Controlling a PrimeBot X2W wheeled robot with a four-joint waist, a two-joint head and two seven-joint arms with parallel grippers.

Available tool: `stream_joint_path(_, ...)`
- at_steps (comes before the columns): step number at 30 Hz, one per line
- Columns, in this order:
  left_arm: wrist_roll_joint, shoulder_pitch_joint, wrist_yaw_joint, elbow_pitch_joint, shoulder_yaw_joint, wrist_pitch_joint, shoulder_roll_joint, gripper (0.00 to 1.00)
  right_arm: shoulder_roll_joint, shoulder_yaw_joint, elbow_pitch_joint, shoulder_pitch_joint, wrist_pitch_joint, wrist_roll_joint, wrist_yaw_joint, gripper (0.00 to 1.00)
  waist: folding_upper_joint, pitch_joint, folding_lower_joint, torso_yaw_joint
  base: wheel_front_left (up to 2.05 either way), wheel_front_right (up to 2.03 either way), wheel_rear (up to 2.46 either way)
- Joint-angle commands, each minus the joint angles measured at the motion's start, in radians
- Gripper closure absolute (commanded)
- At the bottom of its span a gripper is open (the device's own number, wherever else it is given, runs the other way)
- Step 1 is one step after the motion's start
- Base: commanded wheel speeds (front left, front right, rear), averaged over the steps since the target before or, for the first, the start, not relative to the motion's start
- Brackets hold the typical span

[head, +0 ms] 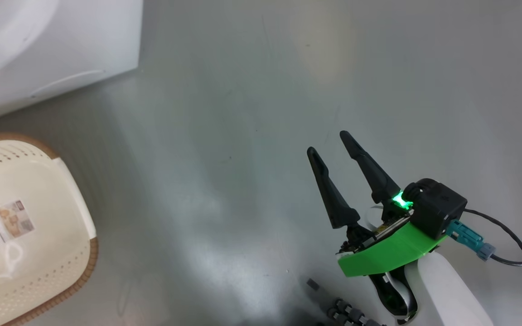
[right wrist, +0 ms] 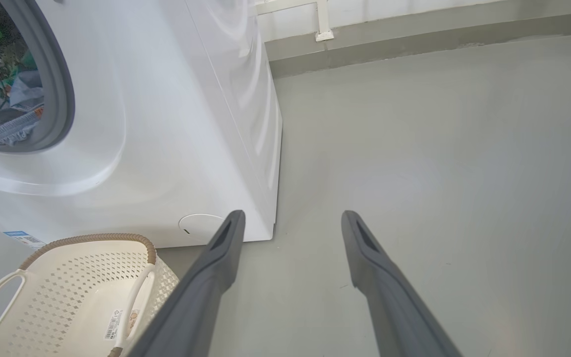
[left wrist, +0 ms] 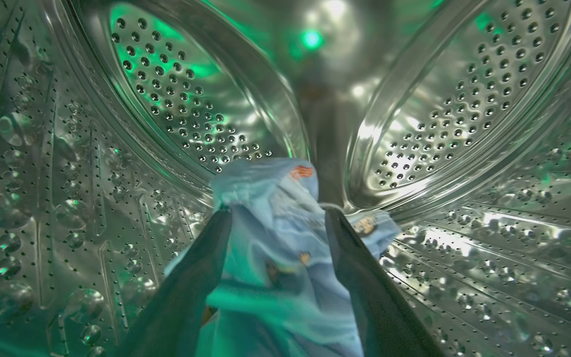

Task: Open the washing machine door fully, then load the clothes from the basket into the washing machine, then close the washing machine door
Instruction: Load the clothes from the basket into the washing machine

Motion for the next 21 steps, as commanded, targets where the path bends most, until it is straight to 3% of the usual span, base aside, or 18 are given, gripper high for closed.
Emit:
stream_joint_path(1, -0.012, 0.036, -0.006, -0.018, 0.004, -0.018, 0.032, 0.00, -0.003, 0.010, -0.014, 0.016, -0.005, -0.009, 0.002, 0.00, 0.0000, -0.029, 0.0000, 0.011, 0.00, 0.00, 0.00)
stream_joint_path(11, -0.055, 0.240, -0.006, -0.040, 0.020, -0.156, -0.024, 0.00, -0.003, -0.029, 0.009, 0.053, -0.005, -0.036, 0.002, 0.00, 0.0000, -0.141, 0.0000, 0.069, 0.00, 0.00, 0.00)
stream_joint_path(17, -0.089, 0.400, -0.005, -0.119, 0.043, -0.203, -0.066, 0.00, -0.003, -0.061, 0.017, 0.075, -0.005, -0.055, 0.002, 0.00, 0.0000, -0.197, 0.0000, 0.114, 0.00, 0.00, 0.00)
stream_joint_path(21, -0.099, 0.551, 0.026, -0.244, 0.066, -0.218, -0.093, 0.00, -0.003, -0.085, 0.016, 0.095, -0.002, -0.073, 0.002, 0.00, 0.0000, -0.239, 0.0000, 0.150, 0.00, 0.00, 0.00)
